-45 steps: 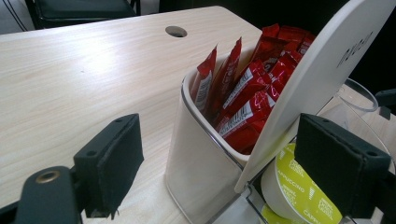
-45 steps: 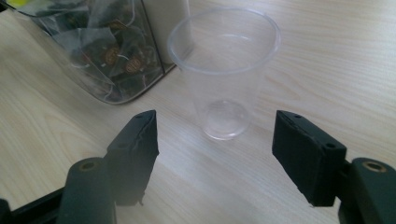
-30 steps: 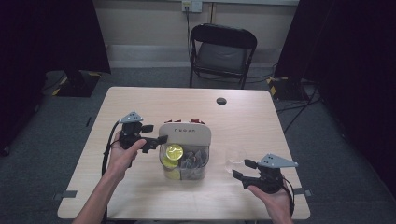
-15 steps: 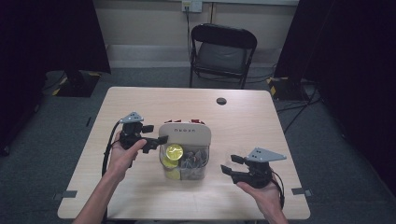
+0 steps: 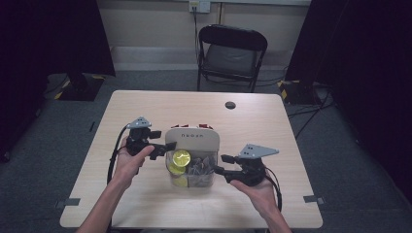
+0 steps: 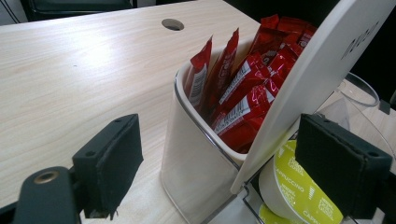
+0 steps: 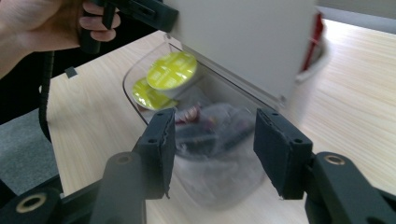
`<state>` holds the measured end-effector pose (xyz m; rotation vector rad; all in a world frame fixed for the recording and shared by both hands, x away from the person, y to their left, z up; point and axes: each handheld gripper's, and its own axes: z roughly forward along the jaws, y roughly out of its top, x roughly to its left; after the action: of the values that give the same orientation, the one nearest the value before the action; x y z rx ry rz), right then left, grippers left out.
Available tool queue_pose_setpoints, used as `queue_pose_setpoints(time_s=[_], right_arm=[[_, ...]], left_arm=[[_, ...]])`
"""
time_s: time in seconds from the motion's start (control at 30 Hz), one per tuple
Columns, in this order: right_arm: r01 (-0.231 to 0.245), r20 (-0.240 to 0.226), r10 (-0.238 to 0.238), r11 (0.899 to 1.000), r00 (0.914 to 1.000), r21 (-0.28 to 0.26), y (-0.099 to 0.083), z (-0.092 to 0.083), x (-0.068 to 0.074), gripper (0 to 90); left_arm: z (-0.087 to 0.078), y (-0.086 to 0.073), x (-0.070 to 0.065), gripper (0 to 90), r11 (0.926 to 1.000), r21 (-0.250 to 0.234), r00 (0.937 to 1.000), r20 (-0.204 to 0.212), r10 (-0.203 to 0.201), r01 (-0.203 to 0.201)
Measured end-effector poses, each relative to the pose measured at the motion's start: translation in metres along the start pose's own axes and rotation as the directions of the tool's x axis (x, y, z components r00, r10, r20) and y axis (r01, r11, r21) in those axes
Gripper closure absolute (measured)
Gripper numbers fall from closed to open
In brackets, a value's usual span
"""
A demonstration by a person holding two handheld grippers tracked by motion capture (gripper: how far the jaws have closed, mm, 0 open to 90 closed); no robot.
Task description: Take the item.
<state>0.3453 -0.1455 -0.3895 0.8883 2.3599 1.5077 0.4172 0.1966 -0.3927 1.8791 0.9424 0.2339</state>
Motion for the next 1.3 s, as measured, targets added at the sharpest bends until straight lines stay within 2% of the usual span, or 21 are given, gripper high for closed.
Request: queue_pose_setpoints(time_s=[0.07, 0.1, 0.27, 0.4, 0.53, 0.67, 0.8, 0.87, 1.07, 1.23, 1.3], right_arm=[[0.003, -0.009, -0.003, 1.000, 1.0000, -0.001, 0.002, 0.004, 0.000, 51.0], [0.003, -0.022, -0.003, 1.000, 0.9998, 0.002, 0.004, 0.012, 0.001, 53.0], [0.010, -0.040, -0.009, 1.000, 0.9992, 0.022, 0.008, 0.029, 0.000, 52.6], [0.018, -0.049, -0.016, 0.999, 0.9987, 0.033, 0.010, 0.039, 0.000, 48.8], [0.020, -0.047, -0.016, 0.997, 0.9988, 0.070, 0.007, 0.049, -0.002, 46.2], [0.007, -0.049, -0.003, 0.997, 0.9988, 0.080, 0.005, 0.052, -0.004, 46.6], [0.004, -0.061, 0.001, 0.996, 0.9981, 0.086, 0.004, 0.054, -0.005, 51.8], [-0.003, -0.074, 0.009, 0.996, 0.9972, 0.091, 0.003, 0.054, -0.005, 58.2], [-0.018, -0.094, 0.027, 0.995, 0.9952, 0.096, -0.004, 0.053, -0.008, 69.4], [-0.026, -0.111, 0.034, 0.997, 0.9932, 0.075, -0.003, 0.049, -0.009, 83.9], [-0.028, -0.121, 0.038, 0.996, 0.9920, 0.082, -0.004, 0.050, -0.010, 86.0]], left_arm=[[0.000, 0.000, 0.000, 14.5, 1.0000, 0.001, 1.0000, -0.001, 0.000, 0.000], [0.000, 0.000, 0.000, 14.5, 1.0000, -0.001, 1.0000, 0.004, 0.002, -0.002], [0.000, 0.000, 0.000, 14.4, 1.0000, -0.001, 1.0000, 0.004, 0.002, -0.002], [0.000, 0.000, 0.000, 14.7, 1.0000, 0.001, 1.0000, 0.000, 0.004, -0.004], [0.000, 0.000, 0.000, 14.9, 1.0000, 0.002, 1.0000, -0.001, 0.002, -0.002], [-0.001, -0.001, 0.000, 15.4, 0.9999, -0.004, 0.9999, -0.002, 0.011, -0.011], [-0.001, -0.002, 0.000, 15.5, 1.0000, -0.010, 1.0000, -0.003, -0.001, 0.001], [-0.002, -0.002, 0.000, 15.5, 0.9999, -0.011, 1.0000, -0.004, -0.004, 0.004], [-0.001, -0.002, 0.001, 15.6, 0.9998, -0.016, 0.9999, 0.006, -0.009, 0.009], [-0.001, -0.002, 0.001, 15.5, 0.9998, -0.015, 0.9999, 0.009, -0.011, 0.011], [-0.002, -0.002, 0.001, 15.5, 0.9999, -0.012, 0.9999, 0.005, -0.011, 0.011]])
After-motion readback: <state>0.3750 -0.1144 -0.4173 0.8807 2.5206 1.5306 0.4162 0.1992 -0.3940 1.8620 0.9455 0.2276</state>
